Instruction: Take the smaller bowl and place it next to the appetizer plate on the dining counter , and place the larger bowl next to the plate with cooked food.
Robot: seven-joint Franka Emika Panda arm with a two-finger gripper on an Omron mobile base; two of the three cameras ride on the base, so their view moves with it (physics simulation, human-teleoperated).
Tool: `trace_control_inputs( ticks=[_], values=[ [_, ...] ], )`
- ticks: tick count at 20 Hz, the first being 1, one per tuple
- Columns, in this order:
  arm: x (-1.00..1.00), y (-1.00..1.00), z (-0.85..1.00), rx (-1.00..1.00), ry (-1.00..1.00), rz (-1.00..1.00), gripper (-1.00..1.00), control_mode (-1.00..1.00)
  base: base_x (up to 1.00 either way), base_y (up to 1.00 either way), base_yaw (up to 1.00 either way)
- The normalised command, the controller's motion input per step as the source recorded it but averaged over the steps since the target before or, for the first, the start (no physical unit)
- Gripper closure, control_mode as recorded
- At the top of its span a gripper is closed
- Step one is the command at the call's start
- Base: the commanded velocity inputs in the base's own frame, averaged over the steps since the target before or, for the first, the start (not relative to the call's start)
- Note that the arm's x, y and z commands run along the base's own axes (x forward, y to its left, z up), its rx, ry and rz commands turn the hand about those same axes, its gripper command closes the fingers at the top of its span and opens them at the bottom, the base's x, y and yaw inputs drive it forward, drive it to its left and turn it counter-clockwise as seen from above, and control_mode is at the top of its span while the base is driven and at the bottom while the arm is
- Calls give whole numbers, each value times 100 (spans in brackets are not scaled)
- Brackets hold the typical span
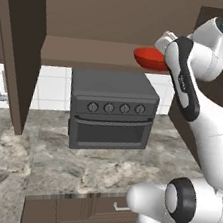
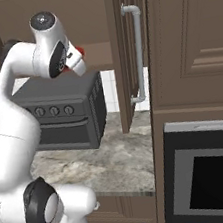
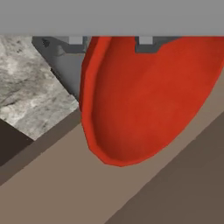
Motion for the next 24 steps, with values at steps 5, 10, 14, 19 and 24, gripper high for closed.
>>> trace_control_inputs(
  ticks=[5,10,14,19,24],
  values=[
    [-96,16,2,0,0,23,100,-100,0,0,0],
    [-99,1,2,0,0,4,100,-100,0,0,0],
    [-92,0,0,0,0,0,100,-100,0,0,0],
    [-59,0,0,0,0,0,100,100,-40,0,0],
    [0,0,0,0,0,0,100,100,-100,0,0]
  ],
)
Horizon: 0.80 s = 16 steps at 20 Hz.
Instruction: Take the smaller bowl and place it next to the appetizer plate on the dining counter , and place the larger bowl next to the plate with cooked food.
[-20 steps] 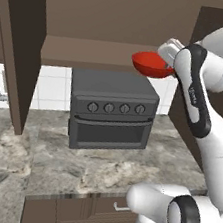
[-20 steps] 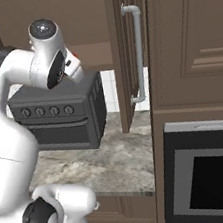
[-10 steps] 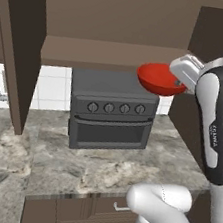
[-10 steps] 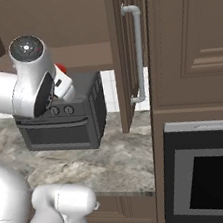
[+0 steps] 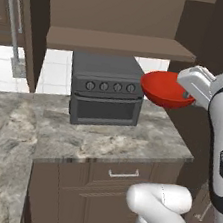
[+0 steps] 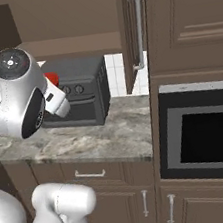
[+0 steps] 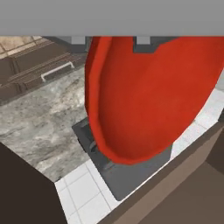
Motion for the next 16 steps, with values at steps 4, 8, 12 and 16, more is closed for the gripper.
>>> trace_control_inputs(
  ticks=[4,8,12,16],
  values=[
    [0,0,0,0,0,0,100,100,-100,-24,-2],
    [0,0,0,0,0,0,100,100,-97,-61,-30],
    [0,0,0,0,0,0,100,100,-70,-62,-51],
    [0,0,0,0,0,0,100,100,-30,-49,-60]
  ],
)
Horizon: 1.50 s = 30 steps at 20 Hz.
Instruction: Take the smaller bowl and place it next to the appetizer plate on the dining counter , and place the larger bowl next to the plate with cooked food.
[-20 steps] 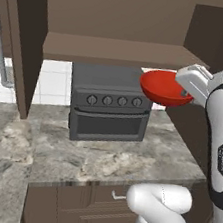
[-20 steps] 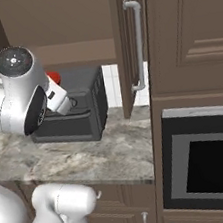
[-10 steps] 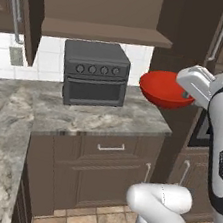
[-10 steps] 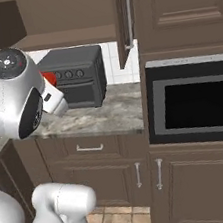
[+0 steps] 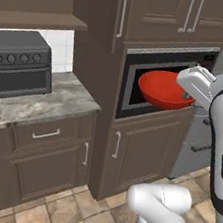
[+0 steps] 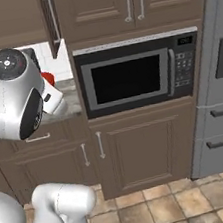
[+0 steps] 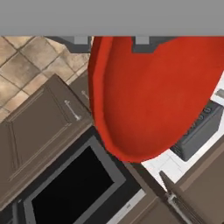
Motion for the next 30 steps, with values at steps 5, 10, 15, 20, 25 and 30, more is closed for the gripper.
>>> trace_control_inputs(
  ticks=[5,10,15,20,25,30],
  values=[
    [0,0,0,0,0,0,100,100,-10,-40,-60],
    [0,0,0,0,0,0,100,100,0,-34,-67],
    [0,0,0,0,0,0,100,100,0,-27,-70],
    [0,0,0,0,0,0,100,100,0,-20,-73],
    [0,0,0,0,0,0,100,100,14,-14,-71],
    [0,0,0,0,0,0,100,100,60,-5,-64]
  ],
)
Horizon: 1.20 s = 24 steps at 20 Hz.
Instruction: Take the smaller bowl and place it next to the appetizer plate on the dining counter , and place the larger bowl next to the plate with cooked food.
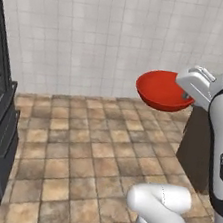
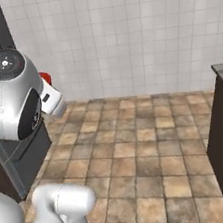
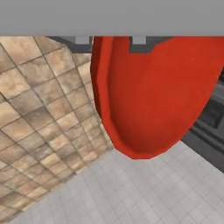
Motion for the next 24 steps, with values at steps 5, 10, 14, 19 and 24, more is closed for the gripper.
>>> trace_control_inputs(
  ticks=[5,10,14,19,24],
  values=[
    [0,0,0,0,0,0,100,100,98,0,-42],
    [0,0,0,0,0,0,100,100,100,0,-24],
    [0,0,0,0,0,0,100,100,100,0,-16],
    [0,0,0,0,0,0,100,100,100,-2,-32],
    [0,0,0,0,0,0,100,100,100,-6,-44]
  ],
)
